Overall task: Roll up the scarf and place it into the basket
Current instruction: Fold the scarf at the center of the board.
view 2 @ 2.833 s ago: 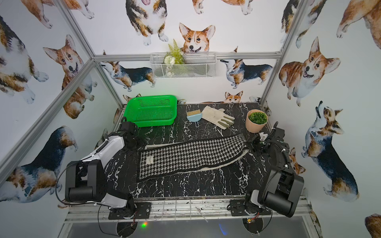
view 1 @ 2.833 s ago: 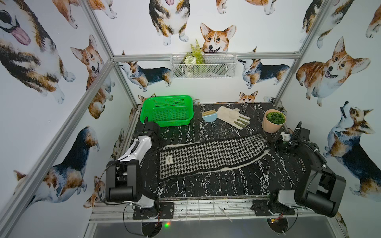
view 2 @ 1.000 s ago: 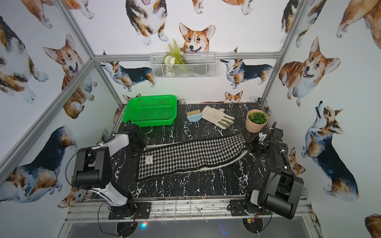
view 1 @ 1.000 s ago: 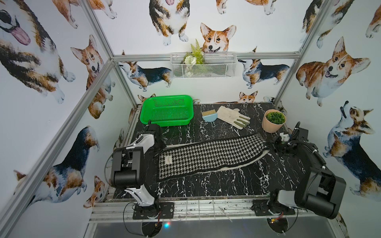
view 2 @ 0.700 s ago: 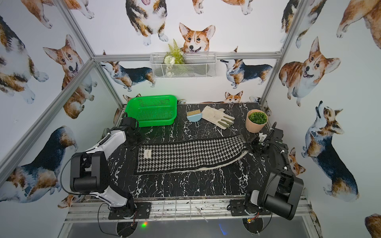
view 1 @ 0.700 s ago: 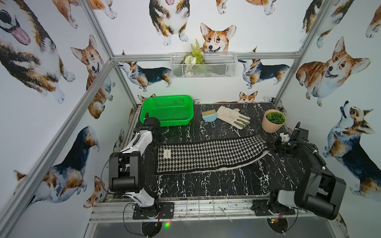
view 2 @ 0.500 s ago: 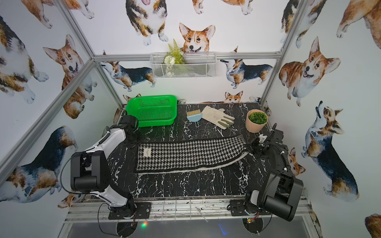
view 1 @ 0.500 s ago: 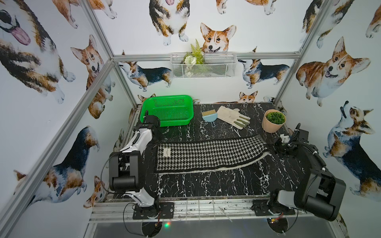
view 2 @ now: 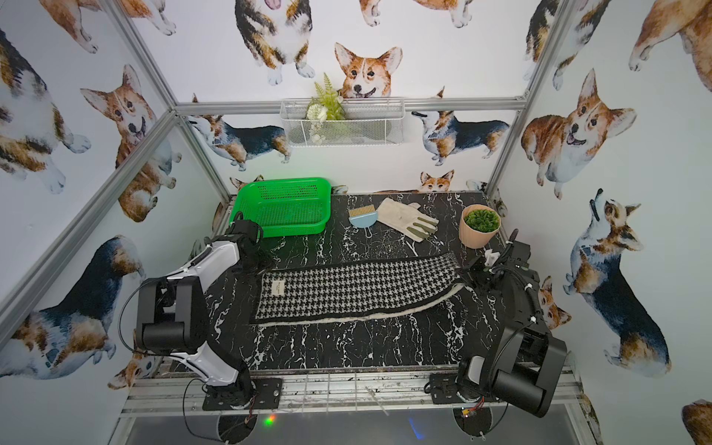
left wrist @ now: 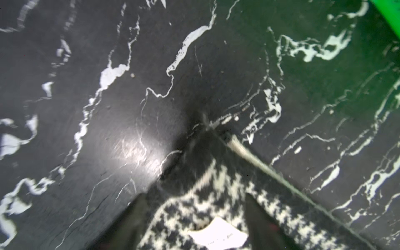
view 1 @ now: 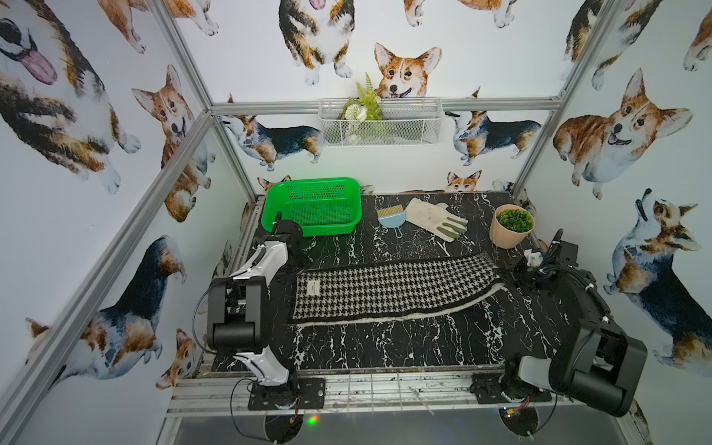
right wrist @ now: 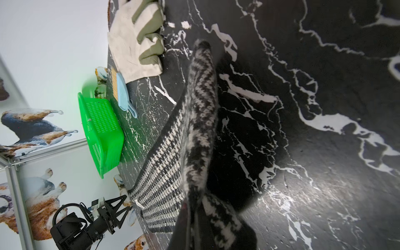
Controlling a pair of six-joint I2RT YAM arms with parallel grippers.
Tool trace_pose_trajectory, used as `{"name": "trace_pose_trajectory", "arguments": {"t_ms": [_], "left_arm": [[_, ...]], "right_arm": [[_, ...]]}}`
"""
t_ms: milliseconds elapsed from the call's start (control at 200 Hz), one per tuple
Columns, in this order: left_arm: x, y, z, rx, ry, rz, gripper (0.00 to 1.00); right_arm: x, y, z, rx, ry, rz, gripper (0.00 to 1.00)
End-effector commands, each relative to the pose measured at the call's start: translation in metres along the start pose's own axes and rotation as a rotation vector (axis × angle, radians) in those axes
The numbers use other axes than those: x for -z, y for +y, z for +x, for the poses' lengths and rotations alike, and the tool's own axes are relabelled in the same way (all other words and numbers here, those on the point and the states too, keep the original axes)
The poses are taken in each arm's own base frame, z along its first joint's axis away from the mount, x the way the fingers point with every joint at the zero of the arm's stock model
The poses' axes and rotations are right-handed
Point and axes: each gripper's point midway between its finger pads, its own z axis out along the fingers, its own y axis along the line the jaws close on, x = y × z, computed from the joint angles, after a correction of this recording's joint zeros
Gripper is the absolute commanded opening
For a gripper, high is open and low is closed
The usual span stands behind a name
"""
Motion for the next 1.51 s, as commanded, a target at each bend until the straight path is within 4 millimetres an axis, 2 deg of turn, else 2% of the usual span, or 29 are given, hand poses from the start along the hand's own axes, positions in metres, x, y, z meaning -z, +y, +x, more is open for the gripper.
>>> {"name": "trace_pose_trajectory", "arguments": {"t_ms": [0,120,240,335,415,551,666,811,906,996,1121,1261,1382,1477,1507], "left_arm": [[0.027,-0.031,0.019,-0.067,-0.048,0.036,1.00],[0.055,-0.097,0.059,-0.152,-0.085,0.147,1.00],[0.070,-0.172,0.116,-0.264,-0.062,0.258,1.00],[0.069,-0.227,0.166,-0.350,-0.022,0.317,1.00],[0.067,-0.264,0.205,-0.402,0.012,0.367,1.00],[0.057,-0.308,0.269,-0.461,0.111,0.428,1.00],[0.051,-0.339,0.311,-0.505,0.157,0.479,1.00],[0.048,-0.380,0.350,-0.533,0.220,0.550,1.00],[0.048,-0.399,0.361,-0.539,0.235,0.576,1.00],[0.051,-0.399,0.355,-0.537,0.226,0.572,1.00],[0.068,-0.376,0.314,-0.518,0.148,0.565,1.00],[0.085,-0.320,0.258,-0.483,0.084,0.512,1.00],[0.092,-0.257,0.209,-0.441,0.039,0.429,1.00],[0.092,-0.211,0.178,-0.387,0.027,0.396,1.00],[0.100,-0.198,0.166,-0.366,0.008,0.403,1.00]], "right_arm": [[0.011,0.025,0.003,0.057,-0.005,-0.042,0.00],[0.027,0.061,0.008,0.122,-0.048,-0.113,0.00],[0.050,0.103,0.020,0.224,-0.073,-0.157,0.00],[0.061,0.130,0.030,0.280,-0.068,-0.193,0.00],[0.068,0.147,0.033,0.313,-0.075,-0.215,0.00],[0.081,0.168,0.032,0.352,-0.094,-0.242,0.00],[0.092,0.183,0.030,0.388,-0.108,-0.258,0.00],[0.099,0.191,0.034,0.403,-0.099,-0.270,0.00],[0.097,0.192,0.045,0.424,-0.076,-0.275,0.00],[0.087,0.191,0.062,0.465,-0.035,-0.250,0.00],[0.075,0.191,0.086,0.521,-0.002,-0.229,0.00],[0.066,0.202,0.109,0.551,0.024,-0.243,0.00],[0.054,0.210,0.128,0.572,0.037,-0.242,0.00],[0.035,0.214,0.144,0.579,0.065,-0.238,0.00],[0.027,0.214,0.152,0.587,0.082,-0.231,0.00]]}}
